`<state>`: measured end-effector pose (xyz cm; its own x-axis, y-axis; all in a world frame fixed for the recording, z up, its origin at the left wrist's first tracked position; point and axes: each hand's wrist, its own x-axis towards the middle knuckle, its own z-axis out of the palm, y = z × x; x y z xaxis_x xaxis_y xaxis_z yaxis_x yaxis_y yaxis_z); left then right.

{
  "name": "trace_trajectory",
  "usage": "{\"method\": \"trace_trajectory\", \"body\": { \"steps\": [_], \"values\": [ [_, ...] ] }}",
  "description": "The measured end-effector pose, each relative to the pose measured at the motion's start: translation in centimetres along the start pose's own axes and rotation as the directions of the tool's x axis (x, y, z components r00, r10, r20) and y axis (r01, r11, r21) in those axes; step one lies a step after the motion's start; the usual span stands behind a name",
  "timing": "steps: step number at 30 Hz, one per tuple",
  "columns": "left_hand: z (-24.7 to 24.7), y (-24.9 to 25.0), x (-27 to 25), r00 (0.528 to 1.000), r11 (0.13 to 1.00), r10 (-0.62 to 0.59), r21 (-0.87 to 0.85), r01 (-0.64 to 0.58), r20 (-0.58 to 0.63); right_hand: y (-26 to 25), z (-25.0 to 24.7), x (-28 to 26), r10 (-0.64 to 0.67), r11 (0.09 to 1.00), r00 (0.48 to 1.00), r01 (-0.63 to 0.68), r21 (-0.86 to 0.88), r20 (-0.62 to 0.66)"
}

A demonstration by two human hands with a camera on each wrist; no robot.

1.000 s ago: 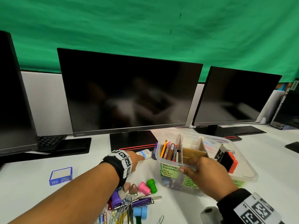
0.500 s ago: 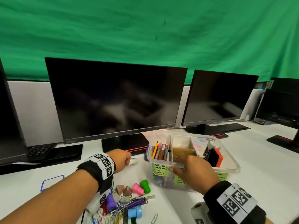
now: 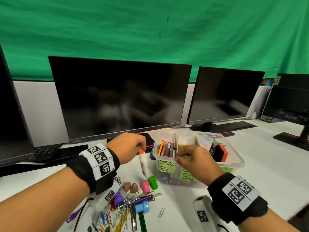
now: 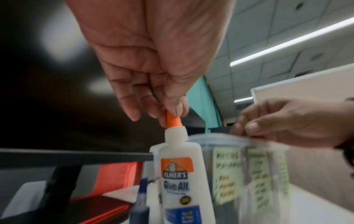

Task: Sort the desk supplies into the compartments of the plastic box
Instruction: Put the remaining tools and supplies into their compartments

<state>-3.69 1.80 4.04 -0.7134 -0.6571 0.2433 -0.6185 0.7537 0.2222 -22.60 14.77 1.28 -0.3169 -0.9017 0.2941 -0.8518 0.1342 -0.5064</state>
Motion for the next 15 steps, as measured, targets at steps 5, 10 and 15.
{"method": "trace_trajectory", "body": {
  "steps": [5, 10, 15],
  "values": [
    [-3.0, 2.9, -1.3, 0.993, 0.983, 0.096, -0.150, -0.105, -0.067, -2.2, 0.2, 0.0, -0.086, 0.991, 0.996, 0.087, 0.103, -0.013],
    [-3.0, 5.1, -1.3, 0.983, 0.956, 0.158, -0.235, -0.177, -0.098, -3.8, 0.5, -0.1, -0.113, 0.933, 0.983, 0.056, 0.355, 0.145],
    [-1.7, 6.3, -0.6, 0.985, 0.930, 0.153, -0.324, -0.173, -0.085, -3.3, -0.3, -0.4, -0.099, 0.950, 0.979, 0.039, 0.309, 0.181]
  ]
}}
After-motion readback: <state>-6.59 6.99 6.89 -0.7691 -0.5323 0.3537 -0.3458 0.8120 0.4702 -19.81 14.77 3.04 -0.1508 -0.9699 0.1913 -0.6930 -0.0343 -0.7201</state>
